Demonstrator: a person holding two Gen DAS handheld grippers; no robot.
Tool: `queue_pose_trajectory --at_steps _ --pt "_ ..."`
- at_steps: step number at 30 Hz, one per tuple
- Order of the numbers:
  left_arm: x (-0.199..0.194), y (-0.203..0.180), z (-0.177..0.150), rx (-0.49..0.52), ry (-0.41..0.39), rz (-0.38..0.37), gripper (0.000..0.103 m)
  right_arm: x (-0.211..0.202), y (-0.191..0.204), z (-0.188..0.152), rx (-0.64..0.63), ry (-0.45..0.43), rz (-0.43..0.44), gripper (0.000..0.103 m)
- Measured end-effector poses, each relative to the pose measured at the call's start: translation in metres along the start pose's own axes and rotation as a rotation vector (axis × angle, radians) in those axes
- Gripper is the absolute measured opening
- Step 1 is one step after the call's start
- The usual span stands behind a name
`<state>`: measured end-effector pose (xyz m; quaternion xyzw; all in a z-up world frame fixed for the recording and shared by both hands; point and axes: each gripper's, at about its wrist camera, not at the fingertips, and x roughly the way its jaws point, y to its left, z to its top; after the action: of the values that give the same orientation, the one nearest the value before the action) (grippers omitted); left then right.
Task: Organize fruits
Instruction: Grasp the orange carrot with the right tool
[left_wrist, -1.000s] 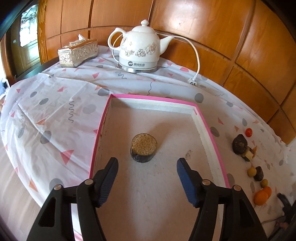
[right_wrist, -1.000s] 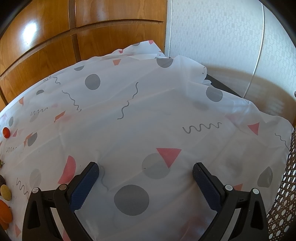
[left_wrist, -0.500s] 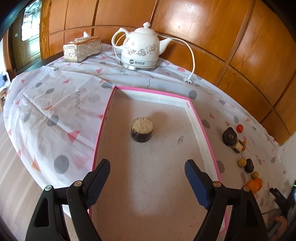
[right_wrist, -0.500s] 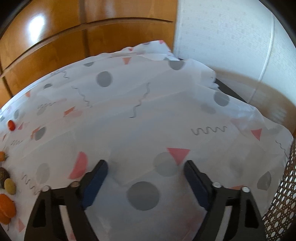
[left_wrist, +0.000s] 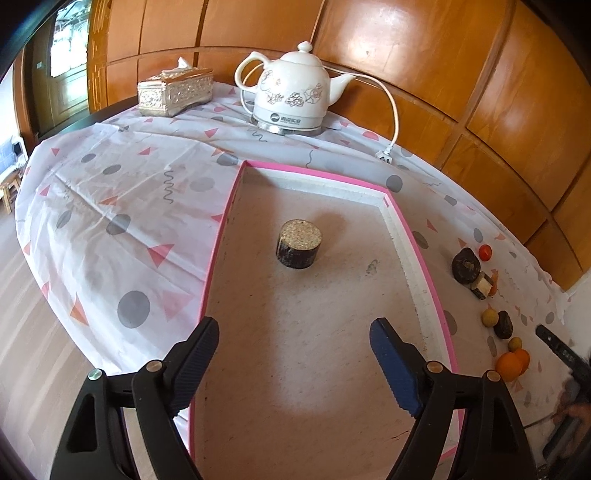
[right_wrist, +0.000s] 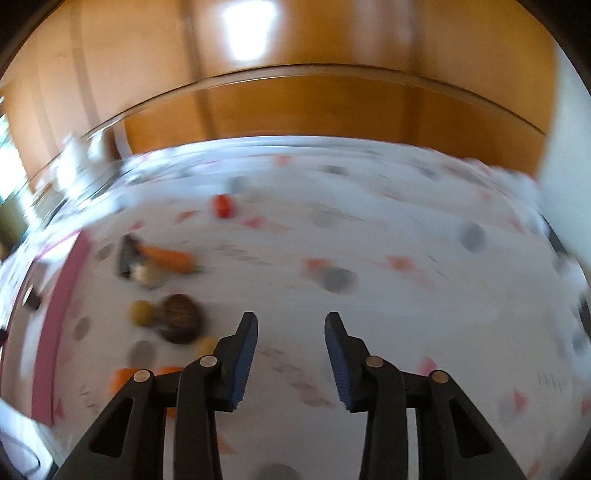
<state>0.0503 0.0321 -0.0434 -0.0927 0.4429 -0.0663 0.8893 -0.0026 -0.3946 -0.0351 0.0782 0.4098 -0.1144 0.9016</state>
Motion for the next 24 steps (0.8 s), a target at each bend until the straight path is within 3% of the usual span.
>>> queue_pose_trajectory --at_steps 2,9,20,24 --pt "-0.002 0.005 0.000 -0.016 -0.001 0.002 0.084 0.008 0.019 0.010 -0.067 0.015 0.050 0.032" --pt "-0.004 0.007 -0.001 -0.030 -0.001 -0.012 0.085 0.043 0.062 0.037 -0.251 0.088 0.120 0.032" --pt "-0.008 0.003 -0.001 -0.037 0.011 -0.050 0.085 0.092 0.103 0.054 -0.489 0.201 0.079 0.032" --pt "-0.010 0.003 -0.001 -0.045 0.004 -0.049 0.085 0.099 0.104 0.053 -0.478 0.207 0.068 0.027"
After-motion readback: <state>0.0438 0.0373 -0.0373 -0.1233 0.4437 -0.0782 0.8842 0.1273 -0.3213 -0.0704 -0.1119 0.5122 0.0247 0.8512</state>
